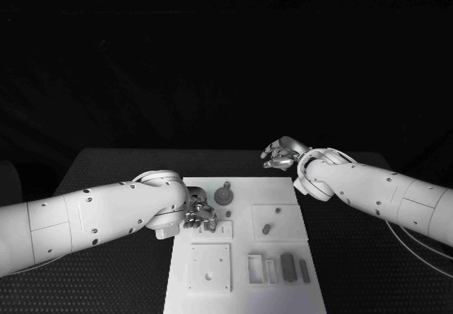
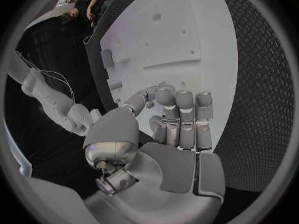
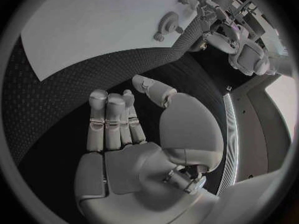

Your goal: Assemble the parts on the task board

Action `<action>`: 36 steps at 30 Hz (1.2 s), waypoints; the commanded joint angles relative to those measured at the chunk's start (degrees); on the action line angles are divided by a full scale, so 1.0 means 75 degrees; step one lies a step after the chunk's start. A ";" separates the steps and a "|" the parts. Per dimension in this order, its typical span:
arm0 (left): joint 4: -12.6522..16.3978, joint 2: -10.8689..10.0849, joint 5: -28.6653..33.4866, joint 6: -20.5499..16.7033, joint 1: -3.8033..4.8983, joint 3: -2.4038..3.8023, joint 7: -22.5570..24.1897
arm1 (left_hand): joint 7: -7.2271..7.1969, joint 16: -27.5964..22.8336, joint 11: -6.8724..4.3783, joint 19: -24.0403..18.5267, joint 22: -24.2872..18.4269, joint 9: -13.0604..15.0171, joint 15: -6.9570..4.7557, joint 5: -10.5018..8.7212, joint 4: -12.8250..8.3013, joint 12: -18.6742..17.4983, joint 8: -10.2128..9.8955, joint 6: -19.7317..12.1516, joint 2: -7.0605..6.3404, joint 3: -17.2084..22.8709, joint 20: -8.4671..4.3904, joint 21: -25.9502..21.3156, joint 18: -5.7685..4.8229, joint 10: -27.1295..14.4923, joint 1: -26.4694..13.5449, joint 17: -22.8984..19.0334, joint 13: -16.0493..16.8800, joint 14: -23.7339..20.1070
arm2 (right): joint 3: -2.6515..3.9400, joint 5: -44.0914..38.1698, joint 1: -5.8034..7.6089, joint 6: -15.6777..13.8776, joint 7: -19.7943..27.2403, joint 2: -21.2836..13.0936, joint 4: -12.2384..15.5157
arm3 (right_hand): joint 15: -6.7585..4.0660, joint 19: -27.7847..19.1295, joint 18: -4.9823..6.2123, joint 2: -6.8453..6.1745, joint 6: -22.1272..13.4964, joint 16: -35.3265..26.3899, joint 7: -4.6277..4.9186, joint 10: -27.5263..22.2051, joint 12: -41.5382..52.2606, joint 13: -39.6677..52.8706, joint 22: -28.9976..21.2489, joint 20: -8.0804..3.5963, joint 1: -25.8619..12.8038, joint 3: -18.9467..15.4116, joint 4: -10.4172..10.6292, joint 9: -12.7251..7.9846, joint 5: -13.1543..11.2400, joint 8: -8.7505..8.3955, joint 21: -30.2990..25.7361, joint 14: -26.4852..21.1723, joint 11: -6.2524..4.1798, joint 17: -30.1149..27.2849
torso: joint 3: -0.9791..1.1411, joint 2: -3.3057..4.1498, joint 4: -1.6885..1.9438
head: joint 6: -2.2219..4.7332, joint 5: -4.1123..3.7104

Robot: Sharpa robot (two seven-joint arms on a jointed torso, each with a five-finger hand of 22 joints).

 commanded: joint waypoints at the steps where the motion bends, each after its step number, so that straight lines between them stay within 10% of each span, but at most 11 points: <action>1: -0.0008 0.0032 -0.0052 0.0111 0.0005 0.0001 0.0044 | -0.0789 0.0048 -0.0344 0.0011 0.0063 0.0012 -0.0349 0.0032 0.0001 0.0029 0.0052 0.0902 0.0081 0.0060 -0.1051 0.0044 0.0053 -0.0289 0.0031 -0.0014 -0.0011 -0.0062 | 0.0003 -0.0008 -0.0003 0.0102 0.0049 -0.0002 0.0028 | 0.0005 0.0044 0.0240 0.0040 -0.0041 0.0009 0.0104 -0.0003 0.0046 -0.0009 0.0012 -0.0015 0.0051 0.0042 0.0012 -0.0007 0.0031 0.0017 -0.0049 -0.0055 -0.0017 -0.0008 | 0.0002 0.0001 -0.0002 | -0.0013 -0.0002; 36: 0.0001 0.0076 -0.0208 0.0395 0.0001 0.0002 -0.0006 | -0.0836 0.0192 -0.0386 0.0024 0.0005 0.0120 -0.0375 -0.0004 0.0010 0.0115 0.0072 0.1076 0.0076 0.0049 -0.1078 0.0129 0.0053 -0.0235 -0.0071 -0.0166 -0.0049 -0.0036 | 0.0003 -0.0010 -0.0003 0.0133 0.0046 -0.0027 0.0076 | 0.0006 0.0046 0.0240 0.0045 -0.0042 0.0014 0.0105 -0.0006 0.0058 -0.0026 0.0017 -0.0013 0.0047 0.0046 0.0000 -0.0008 0.0051 0.0018 -0.0050 -0.0056 -0.0016 -0.0014 | -0.0002 0.0000 -0.0002 | -0.0064 0.0001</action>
